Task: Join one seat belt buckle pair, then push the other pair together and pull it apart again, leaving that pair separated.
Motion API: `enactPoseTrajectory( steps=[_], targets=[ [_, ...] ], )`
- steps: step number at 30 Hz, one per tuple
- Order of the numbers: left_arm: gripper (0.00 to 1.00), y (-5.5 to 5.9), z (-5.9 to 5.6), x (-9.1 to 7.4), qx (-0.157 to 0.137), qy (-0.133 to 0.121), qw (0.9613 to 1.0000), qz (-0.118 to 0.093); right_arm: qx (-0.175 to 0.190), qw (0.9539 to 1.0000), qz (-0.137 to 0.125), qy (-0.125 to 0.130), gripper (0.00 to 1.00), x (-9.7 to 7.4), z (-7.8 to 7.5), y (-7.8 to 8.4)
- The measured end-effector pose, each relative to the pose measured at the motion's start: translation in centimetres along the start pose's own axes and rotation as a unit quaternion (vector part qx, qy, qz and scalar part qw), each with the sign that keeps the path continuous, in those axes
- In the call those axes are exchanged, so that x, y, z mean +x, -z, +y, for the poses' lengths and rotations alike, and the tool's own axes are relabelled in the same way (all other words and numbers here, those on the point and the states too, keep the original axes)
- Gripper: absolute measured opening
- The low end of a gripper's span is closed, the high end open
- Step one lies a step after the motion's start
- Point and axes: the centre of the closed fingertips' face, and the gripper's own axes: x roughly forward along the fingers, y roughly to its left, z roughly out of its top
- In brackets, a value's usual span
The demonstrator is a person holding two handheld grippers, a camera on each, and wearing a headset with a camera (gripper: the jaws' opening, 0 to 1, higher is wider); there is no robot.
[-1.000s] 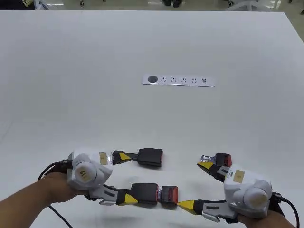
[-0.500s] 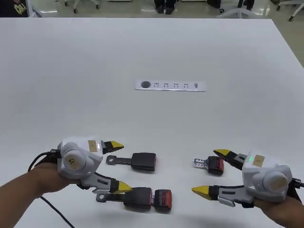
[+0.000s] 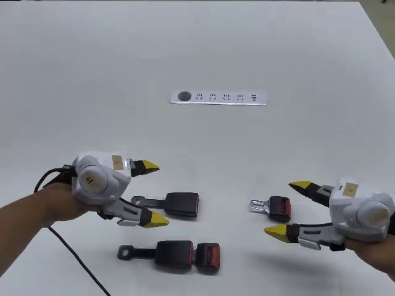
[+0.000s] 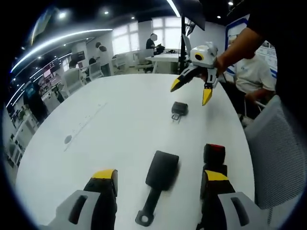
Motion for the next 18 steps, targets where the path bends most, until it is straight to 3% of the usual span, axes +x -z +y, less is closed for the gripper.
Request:
enactPoseTrajectory(
  steps=[6,12,14,18],
  targets=[
    [0.72,1.1,-0.1,2.4,0.015,0.037,0.9990,0.017,0.006,0.9997,0.021,-0.013,0.72,1.0,-1.1,1.7],
    [0.69,2.4,-0.1,3.9,0.027,0.056,0.9977,0.028,0.008,0.9992,0.028,-0.026,0.71,2.2,-2.0,2.7],
    [0.67,2.9,0.1,4.3,0.026,0.060,0.9974,0.031,0.003,0.9986,0.044,-0.029,0.71,2.4,-2.1,3.3],
    [0.65,3.9,0.0,4.9,0.027,0.074,0.9962,0.038,0.001,0.9979,0.046,-0.047,0.70,2.6,-1.6,3.3]
  ],
)
